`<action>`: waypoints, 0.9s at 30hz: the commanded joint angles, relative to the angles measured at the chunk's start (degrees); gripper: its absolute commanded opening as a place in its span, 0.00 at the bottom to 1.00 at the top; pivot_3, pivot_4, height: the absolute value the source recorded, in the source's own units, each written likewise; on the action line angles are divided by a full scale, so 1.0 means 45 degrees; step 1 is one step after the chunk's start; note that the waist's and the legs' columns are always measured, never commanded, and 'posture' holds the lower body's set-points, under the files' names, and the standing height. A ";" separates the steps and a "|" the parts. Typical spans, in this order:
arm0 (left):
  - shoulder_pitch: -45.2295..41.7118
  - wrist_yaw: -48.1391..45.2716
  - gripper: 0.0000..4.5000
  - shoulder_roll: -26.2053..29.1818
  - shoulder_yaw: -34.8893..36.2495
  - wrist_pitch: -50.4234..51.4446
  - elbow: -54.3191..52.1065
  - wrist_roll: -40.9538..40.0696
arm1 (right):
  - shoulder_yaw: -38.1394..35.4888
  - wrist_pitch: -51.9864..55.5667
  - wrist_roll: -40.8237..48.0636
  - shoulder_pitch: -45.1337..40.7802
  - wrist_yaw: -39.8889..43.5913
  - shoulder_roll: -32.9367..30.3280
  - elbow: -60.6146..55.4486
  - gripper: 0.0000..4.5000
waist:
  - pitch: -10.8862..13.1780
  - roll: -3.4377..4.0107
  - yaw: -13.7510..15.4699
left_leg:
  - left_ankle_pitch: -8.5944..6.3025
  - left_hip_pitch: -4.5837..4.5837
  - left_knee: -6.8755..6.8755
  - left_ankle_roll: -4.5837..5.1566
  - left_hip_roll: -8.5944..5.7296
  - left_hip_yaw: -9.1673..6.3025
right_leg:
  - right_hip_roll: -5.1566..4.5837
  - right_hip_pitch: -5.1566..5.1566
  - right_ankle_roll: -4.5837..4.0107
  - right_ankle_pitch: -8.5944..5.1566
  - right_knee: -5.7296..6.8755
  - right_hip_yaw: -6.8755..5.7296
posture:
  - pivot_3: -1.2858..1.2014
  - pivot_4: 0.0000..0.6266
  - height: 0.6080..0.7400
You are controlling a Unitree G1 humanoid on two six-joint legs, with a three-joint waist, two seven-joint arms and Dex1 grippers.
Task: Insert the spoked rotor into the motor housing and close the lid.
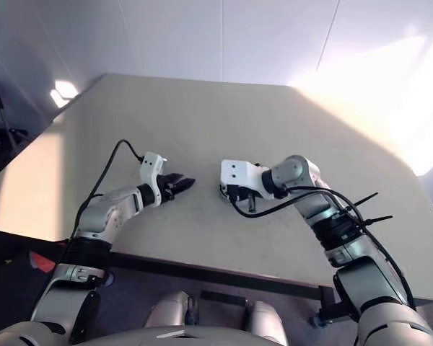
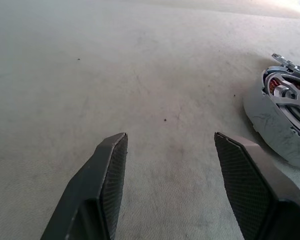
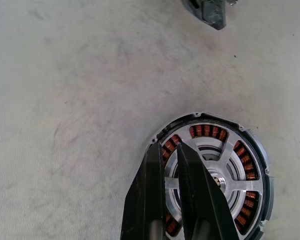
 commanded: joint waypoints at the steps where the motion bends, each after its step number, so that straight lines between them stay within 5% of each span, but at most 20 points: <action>1: -0.0093 0.0044 0.66 0.0101 0.0153 -0.0097 -0.0531 -0.0039 | -0.0092 0.0737 0.0060 -0.0350 -0.0570 0.0223 -0.0314 0.10 | 0.0000 0.0000 0.0003 | 0.0000 -0.0002 -0.0003 0.0000 0.0000 0.0000 | 0.0000 -0.0002 0.0000 0.0000 0.0000 0.0000 | 0.52 0.00 1.00; 9: -0.0051 -0.0007 0.66 0.0132 0.0136 -0.0078 -0.0532 -0.0065 | -0.0078 -0.0336 0.0394 -0.0275 0.0207 -0.1056 -0.1981 0.10 | 0.0002 0.0001 0.0163 | 0.0000 -0.0001 -0.0018 -0.0002 -0.0003 0.0001 | 0.0000 -0.0002 0.0001 0.0000 -0.0014 0.0001 | 0.52 0.00 1.00; 12: -0.0088 0.0000 0.66 0.0078 0.0093 -0.0056 -0.0507 -0.0068 | -0.0165 -0.0607 0.0610 -0.0313 0.0524 -0.1499 -0.2478 0.23 | 0.0002 0.0001 0.0178 | 0.0007 0.0019 -0.0032 -0.0014 -0.0002 0.0002 | 0.0000 0.0002 0.0002 0.0000 -0.0013 0.0002 | 0.52 0.00 1.00; 16: -0.0162 -0.0005 0.66 0.0034 0.0074 -0.0061 -0.0420 -0.0055 | 0.0068 -0.1365 0.0543 0.0269 0.0651 -0.2075 -0.2909 0.52 | 0.0002 0.0001 0.0217 | 0.0008 0.0025 -0.0036 -0.0015 -0.0003 0.0002 | 0.0001 0.0011 0.0002 -0.0001 -0.0016 0.0002 | 0.52 0.00 1.00; 27: -0.0098 0.0000 0.66 0.0077 0.0091 -0.0067 -0.0417 -0.0040 | 0.0716 -0.2575 -0.0458 0.0432 -0.0131 -0.2043 -0.0475 0.52 | 0.0002 0.0001 0.0208 | 0.0009 0.0031 -0.0035 -0.0014 -0.0004 0.0002 | 0.0000 0.0017 0.0002 0.0000 -0.0019 0.0002 | 0.52 0.00 1.00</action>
